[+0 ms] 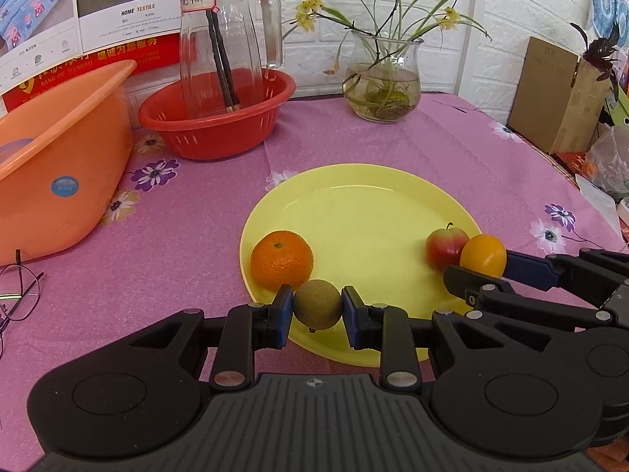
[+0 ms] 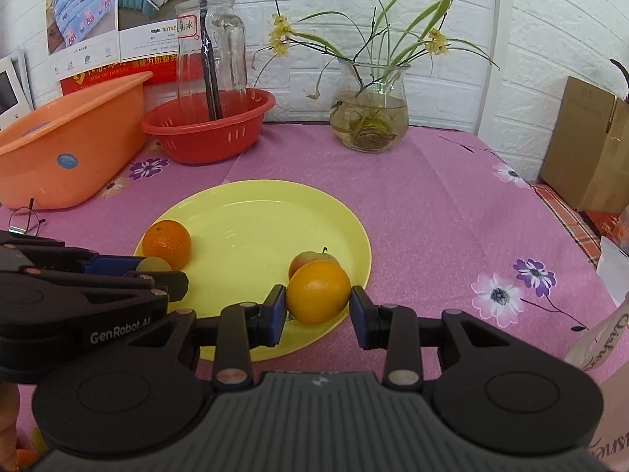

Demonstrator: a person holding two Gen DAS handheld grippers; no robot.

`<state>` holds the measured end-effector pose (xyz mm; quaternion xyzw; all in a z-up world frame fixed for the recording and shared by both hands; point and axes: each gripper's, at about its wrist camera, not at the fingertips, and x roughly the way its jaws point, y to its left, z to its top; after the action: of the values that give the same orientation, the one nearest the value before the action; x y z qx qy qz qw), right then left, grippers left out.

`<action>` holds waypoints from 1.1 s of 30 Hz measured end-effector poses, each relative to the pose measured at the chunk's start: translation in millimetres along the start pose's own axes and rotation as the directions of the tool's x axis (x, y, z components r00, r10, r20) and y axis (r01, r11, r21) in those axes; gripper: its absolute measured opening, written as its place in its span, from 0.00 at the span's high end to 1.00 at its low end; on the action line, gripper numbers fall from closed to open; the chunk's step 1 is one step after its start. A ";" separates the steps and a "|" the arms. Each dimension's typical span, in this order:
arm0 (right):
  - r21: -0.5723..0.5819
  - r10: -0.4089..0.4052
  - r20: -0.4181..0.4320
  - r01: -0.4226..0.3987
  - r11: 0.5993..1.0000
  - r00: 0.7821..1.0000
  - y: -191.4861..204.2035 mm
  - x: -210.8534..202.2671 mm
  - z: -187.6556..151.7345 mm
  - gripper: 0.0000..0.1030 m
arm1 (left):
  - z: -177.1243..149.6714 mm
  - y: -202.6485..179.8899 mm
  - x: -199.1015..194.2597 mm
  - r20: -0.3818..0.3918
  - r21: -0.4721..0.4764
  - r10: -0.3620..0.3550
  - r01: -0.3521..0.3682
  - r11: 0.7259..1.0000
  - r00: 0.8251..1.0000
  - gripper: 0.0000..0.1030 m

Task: Organize fruits
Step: 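Carry the yellow-green fruit and orange to the yellow plate with both tools, then open both tools to release the fruits onto the yellow plate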

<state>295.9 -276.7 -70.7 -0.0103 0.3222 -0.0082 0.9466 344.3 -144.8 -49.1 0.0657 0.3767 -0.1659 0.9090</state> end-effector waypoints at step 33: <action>0.101 0.014 0.105 -0.025 0.995 0.994 -6.2 -41.2 12.9 0.28 | 6.1 18.8 -49.0 0.093 -0.030 0.003 0.000 1.000 0.996 0.65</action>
<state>271.0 -281.7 -35.3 0.0408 0.2719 -0.0148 0.9613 322.5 -116.3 -10.2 0.0447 0.3361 -0.1623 0.9266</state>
